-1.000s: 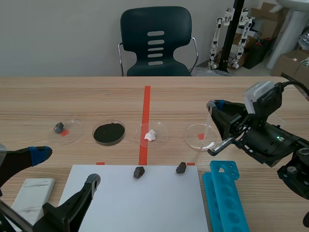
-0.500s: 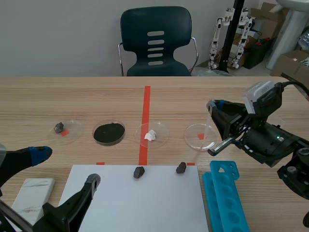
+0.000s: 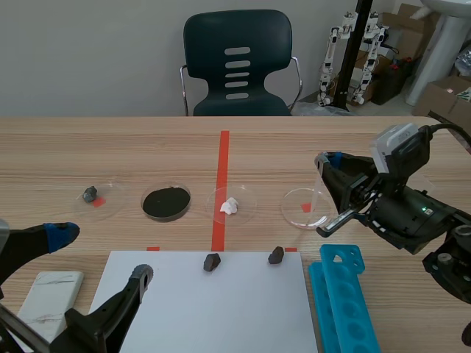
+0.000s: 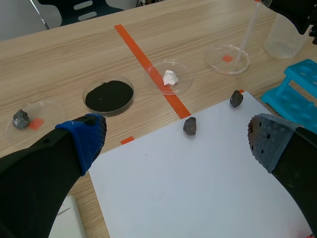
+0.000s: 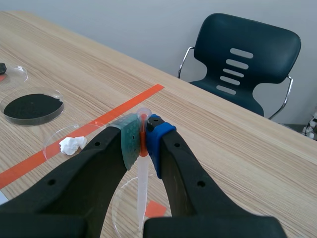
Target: Draw acid from the petri dish
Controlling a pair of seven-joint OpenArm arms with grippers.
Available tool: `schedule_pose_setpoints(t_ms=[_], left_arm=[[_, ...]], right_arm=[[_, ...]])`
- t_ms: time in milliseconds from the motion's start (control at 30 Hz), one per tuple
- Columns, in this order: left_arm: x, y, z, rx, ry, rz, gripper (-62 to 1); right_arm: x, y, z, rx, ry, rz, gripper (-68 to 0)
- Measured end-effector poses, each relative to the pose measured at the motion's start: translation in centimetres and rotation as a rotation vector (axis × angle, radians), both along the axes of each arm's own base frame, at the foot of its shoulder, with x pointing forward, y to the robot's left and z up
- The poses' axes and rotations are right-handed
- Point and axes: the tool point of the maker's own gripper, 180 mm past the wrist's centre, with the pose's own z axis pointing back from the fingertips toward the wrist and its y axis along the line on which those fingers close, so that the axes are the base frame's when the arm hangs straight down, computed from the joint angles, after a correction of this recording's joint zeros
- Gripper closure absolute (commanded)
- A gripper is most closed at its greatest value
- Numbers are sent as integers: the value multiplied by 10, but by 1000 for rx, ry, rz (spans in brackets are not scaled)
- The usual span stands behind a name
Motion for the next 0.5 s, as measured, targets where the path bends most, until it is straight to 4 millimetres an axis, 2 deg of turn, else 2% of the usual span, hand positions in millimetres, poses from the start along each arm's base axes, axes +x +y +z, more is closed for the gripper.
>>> schedule_pose_setpoints(t_ms=[500], left_arm=[[0, 0, 0, 0, 0, 0, -602]], right_arm=[[0, 0, -2, -6, 9, -1, -96]])
